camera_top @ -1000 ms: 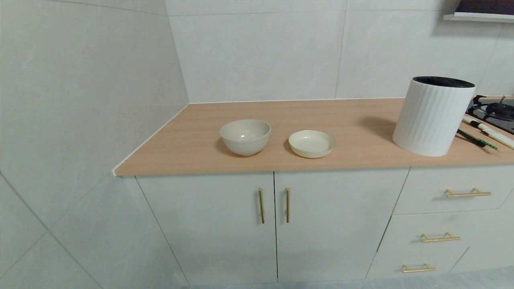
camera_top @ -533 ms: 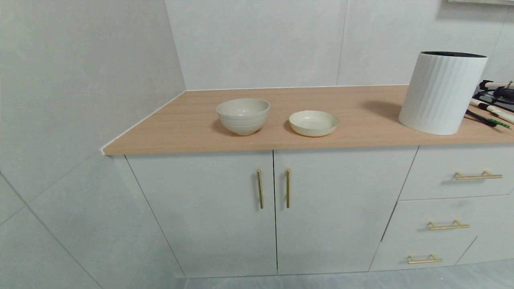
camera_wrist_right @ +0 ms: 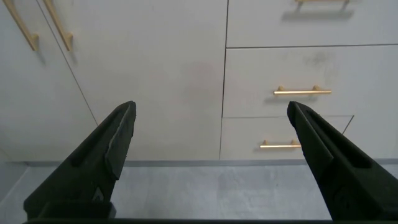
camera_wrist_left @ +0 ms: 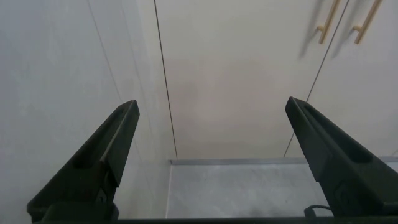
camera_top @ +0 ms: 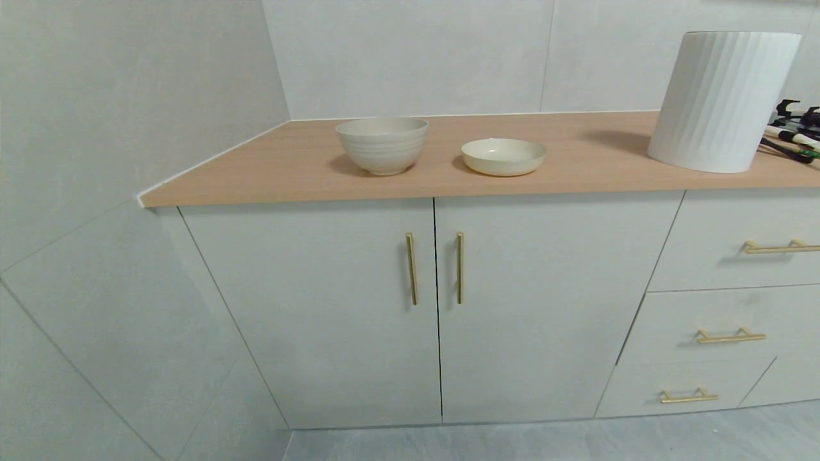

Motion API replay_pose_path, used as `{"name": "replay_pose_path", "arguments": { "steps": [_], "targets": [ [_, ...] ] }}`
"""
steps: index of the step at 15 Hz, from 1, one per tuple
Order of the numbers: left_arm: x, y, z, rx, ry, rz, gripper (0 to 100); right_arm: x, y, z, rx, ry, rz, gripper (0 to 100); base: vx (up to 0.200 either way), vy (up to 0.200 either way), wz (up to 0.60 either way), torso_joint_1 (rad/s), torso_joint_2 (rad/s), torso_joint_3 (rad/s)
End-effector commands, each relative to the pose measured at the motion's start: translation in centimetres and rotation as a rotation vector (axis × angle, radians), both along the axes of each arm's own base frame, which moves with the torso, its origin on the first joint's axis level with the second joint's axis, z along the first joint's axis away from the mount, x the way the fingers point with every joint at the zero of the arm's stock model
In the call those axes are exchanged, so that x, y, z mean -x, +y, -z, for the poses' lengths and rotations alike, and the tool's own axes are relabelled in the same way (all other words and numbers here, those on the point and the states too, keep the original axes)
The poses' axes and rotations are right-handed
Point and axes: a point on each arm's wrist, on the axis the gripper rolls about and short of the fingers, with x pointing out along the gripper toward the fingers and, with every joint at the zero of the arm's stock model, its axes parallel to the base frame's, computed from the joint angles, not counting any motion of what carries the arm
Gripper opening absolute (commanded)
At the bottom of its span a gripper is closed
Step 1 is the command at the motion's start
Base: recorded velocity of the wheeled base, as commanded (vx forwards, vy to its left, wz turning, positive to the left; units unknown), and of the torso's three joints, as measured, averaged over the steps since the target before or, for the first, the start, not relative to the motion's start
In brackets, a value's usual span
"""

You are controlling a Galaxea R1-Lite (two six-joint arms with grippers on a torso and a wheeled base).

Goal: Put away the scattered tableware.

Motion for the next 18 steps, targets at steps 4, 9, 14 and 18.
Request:
{"name": "replay_pose_path", "arguments": {
  "steps": [4, 9, 14, 18],
  "targets": [
    [0.0, 0.0, 0.0, 0.001, 0.0, -0.001, 100, 0.0, 0.0, 0.0, -0.001, 0.0, -0.001, 100, 0.0, 0.0, 0.0, -0.015, 0.05, 0.037],
    [0.0, 0.0, -0.02, 0.001, -0.002, -0.001, 100, 0.0, 0.0, 0.0, 0.001, 0.0, -0.001, 100, 0.0, 0.0, 0.0, 0.0, 0.0, 0.0],
    [0.0, 0.0, -0.02, 0.001, -0.002, -0.001, 100, 0.0, 0.0, 0.0, 0.001, 0.0, -0.001, 100, 0.0, 0.0, 0.24, 0.001, 0.0, 0.002],
    [0.0, 0.0, -0.02, 0.001, -0.002, -0.001, 100, 0.0, 0.0, 0.0, 0.001, 0.0, -0.001, 100, 0.0, 0.0, 0.15, 0.001, 0.0, 0.002]
  ]
}}
